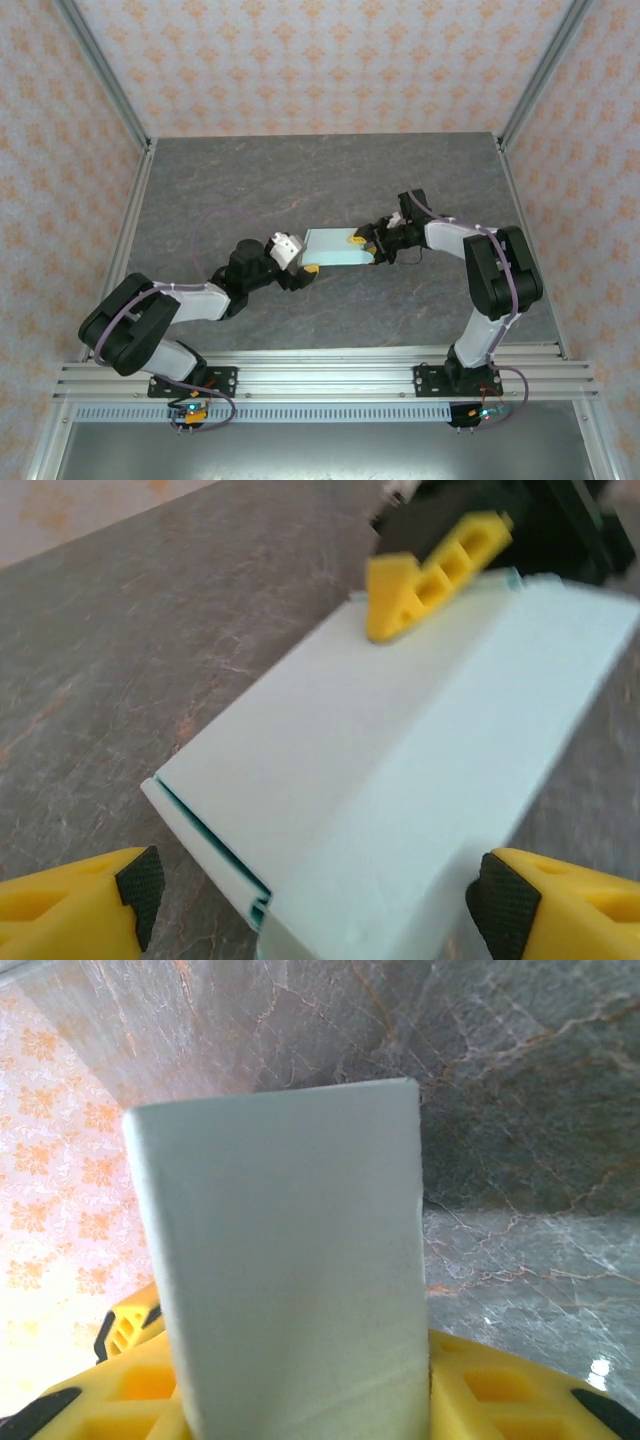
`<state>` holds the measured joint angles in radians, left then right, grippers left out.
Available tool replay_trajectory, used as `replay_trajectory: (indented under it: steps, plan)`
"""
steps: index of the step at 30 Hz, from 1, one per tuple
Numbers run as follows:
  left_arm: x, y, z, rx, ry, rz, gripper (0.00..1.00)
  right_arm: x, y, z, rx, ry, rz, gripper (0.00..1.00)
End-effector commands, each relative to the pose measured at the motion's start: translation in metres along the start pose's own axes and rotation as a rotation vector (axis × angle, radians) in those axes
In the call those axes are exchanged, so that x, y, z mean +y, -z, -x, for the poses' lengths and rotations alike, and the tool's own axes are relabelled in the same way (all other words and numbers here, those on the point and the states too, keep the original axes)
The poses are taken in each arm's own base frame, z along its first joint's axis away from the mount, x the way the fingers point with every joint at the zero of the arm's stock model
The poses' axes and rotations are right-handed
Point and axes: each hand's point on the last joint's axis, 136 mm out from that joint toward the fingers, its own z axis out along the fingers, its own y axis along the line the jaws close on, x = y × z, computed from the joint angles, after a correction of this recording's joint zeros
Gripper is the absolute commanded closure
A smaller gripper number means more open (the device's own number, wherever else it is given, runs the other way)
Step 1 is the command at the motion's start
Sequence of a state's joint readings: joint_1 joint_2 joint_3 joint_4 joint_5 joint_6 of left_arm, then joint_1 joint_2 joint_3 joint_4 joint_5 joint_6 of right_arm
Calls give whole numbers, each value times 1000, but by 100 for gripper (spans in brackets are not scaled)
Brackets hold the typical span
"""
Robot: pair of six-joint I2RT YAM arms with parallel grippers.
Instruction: Fold the paper box
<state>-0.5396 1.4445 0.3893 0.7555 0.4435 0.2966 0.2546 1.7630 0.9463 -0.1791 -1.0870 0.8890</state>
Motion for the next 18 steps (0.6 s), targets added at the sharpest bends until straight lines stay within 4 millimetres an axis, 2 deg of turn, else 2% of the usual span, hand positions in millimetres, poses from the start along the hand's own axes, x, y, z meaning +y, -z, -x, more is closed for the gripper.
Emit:
replay_trajectory:
  steps: [1,7,13,18]
  plan:
    - [-9,-2,7,37,-350,-6,17,-20,-1,-1,14,-92,-72,57]
    - [-9,-13,11,88,-488,22,19,-17,-1,0,15,-100,-69,57]
    - [-5,-34,-10,276,-693,82,20,-13,1,-1,10,-99,-65,57]
    - [-12,-49,-11,282,-720,77,23,-13,2,0,2,-112,-65,57]
